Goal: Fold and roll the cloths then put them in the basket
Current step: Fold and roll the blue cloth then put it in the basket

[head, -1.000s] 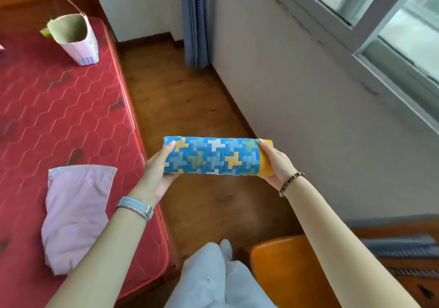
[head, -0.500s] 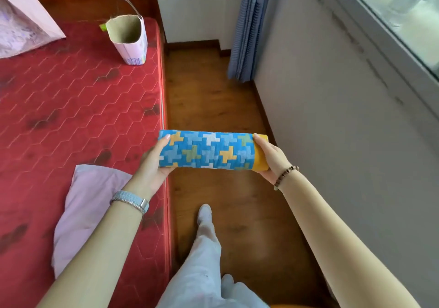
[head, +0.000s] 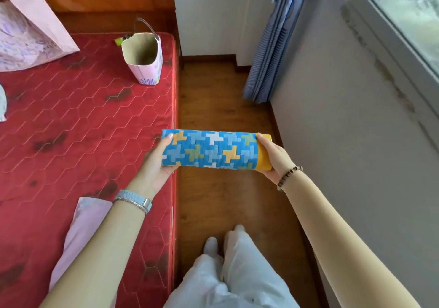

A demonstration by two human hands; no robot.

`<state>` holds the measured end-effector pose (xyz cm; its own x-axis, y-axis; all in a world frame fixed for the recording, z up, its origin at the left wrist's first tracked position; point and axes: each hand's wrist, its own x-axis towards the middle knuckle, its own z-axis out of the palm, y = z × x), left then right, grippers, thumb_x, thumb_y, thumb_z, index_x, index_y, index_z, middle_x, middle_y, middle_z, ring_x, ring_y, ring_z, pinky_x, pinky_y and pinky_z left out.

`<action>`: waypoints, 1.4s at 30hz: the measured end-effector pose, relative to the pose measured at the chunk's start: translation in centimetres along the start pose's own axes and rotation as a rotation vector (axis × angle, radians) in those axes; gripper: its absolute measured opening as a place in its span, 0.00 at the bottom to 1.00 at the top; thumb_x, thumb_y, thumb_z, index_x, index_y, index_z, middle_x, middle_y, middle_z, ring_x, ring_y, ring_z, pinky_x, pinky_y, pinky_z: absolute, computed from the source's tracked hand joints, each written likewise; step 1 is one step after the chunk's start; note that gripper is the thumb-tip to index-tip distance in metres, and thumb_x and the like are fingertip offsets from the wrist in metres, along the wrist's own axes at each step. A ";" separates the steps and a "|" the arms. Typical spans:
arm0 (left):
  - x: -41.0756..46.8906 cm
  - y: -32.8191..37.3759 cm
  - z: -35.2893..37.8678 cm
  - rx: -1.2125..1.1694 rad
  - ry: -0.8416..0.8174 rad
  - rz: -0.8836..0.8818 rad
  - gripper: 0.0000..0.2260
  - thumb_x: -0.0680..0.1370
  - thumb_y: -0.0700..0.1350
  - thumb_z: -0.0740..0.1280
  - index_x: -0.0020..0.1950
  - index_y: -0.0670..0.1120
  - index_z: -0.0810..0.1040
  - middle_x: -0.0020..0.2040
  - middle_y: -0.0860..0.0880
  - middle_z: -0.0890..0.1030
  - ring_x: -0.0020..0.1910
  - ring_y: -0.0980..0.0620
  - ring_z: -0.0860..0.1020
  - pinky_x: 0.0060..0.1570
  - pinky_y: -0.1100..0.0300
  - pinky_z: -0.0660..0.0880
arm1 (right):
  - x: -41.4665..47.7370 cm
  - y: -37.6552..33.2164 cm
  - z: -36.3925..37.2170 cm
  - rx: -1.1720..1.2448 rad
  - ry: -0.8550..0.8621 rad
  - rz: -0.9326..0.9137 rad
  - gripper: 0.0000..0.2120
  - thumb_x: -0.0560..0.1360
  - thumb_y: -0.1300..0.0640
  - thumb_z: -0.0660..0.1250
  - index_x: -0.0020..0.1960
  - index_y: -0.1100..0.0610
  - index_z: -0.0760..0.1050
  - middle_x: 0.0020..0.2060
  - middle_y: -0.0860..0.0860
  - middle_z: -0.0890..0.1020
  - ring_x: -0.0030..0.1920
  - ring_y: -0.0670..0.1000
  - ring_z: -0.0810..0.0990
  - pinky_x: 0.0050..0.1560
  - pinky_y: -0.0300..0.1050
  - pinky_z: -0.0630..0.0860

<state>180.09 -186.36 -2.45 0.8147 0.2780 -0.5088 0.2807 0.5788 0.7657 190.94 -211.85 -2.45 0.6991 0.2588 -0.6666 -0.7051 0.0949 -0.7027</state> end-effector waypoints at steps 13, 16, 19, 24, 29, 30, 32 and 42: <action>14.8 5.5 4.2 -0.070 0.115 0.057 0.12 0.82 0.49 0.63 0.63 0.48 0.79 0.60 0.46 0.83 0.60 0.49 0.81 0.57 0.53 0.77 | 16.4 -11.9 3.3 -0.152 -0.078 0.043 0.17 0.77 0.47 0.67 0.60 0.57 0.74 0.53 0.56 0.85 0.51 0.54 0.85 0.50 0.51 0.82; 17.2 6.7 5.4 -0.072 0.133 0.083 0.12 0.83 0.49 0.61 0.62 0.49 0.79 0.60 0.46 0.83 0.61 0.50 0.81 0.58 0.53 0.75 | 19.5 -15.0 4.1 -0.168 -0.101 0.064 0.17 0.77 0.47 0.68 0.60 0.57 0.75 0.52 0.56 0.85 0.51 0.54 0.85 0.51 0.52 0.82; 19.8 8.1 6.4 -0.092 0.167 0.103 0.12 0.83 0.49 0.60 0.63 0.49 0.78 0.60 0.47 0.83 0.60 0.51 0.81 0.57 0.54 0.75 | 22.8 -18.1 5.5 -0.246 -0.134 0.062 0.17 0.77 0.47 0.68 0.60 0.57 0.74 0.52 0.56 0.85 0.50 0.54 0.85 0.53 0.53 0.81; 22.9 10.3 6.6 -0.134 0.273 0.104 0.11 0.83 0.48 0.60 0.61 0.49 0.78 0.57 0.47 0.84 0.56 0.53 0.83 0.49 0.58 0.79 | 27.1 -21.3 8.6 -0.343 -0.175 0.063 0.17 0.77 0.46 0.68 0.60 0.57 0.74 0.52 0.55 0.84 0.51 0.53 0.85 0.49 0.50 0.82; 26.7 12.9 5.6 -0.139 0.343 0.107 0.10 0.84 0.46 0.59 0.59 0.49 0.78 0.52 0.50 0.86 0.49 0.57 0.84 0.41 0.63 0.80 | 31.6 -23.6 12.4 -0.398 -0.211 0.094 0.15 0.77 0.46 0.67 0.57 0.56 0.74 0.50 0.55 0.84 0.50 0.53 0.85 0.54 0.52 0.81; 27.7 13.5 5.3 -0.134 0.346 0.112 0.10 0.84 0.46 0.59 0.60 0.49 0.78 0.53 0.49 0.85 0.50 0.57 0.84 0.42 0.64 0.80 | 32.6 -24.0 13.2 -0.406 -0.213 0.097 0.15 0.77 0.46 0.67 0.57 0.56 0.73 0.51 0.55 0.84 0.50 0.53 0.84 0.55 0.52 0.81; 29.7 14.8 4.7 -0.150 0.320 0.117 0.12 0.84 0.47 0.59 0.64 0.48 0.77 0.57 0.47 0.84 0.56 0.54 0.83 0.51 0.58 0.78 | 34.7 -24.8 14.6 -0.400 -0.217 0.099 0.16 0.77 0.46 0.67 0.57 0.56 0.73 0.51 0.55 0.84 0.51 0.53 0.84 0.55 0.52 0.81; 40.5 23.7 1.1 -0.205 0.334 0.172 0.13 0.83 0.48 0.61 0.63 0.47 0.79 0.58 0.47 0.84 0.57 0.52 0.82 0.54 0.55 0.76 | 44.0 -29.9 24.2 -0.382 -0.188 0.136 0.14 0.78 0.46 0.66 0.56 0.55 0.73 0.51 0.55 0.83 0.51 0.54 0.84 0.50 0.50 0.82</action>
<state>220.27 -162.19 -4.44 0.6222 0.5974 -0.5059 0.0213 0.6331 0.7738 239.91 -180.03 -4.68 0.5443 0.4178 -0.7275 -0.6700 -0.3053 -0.6766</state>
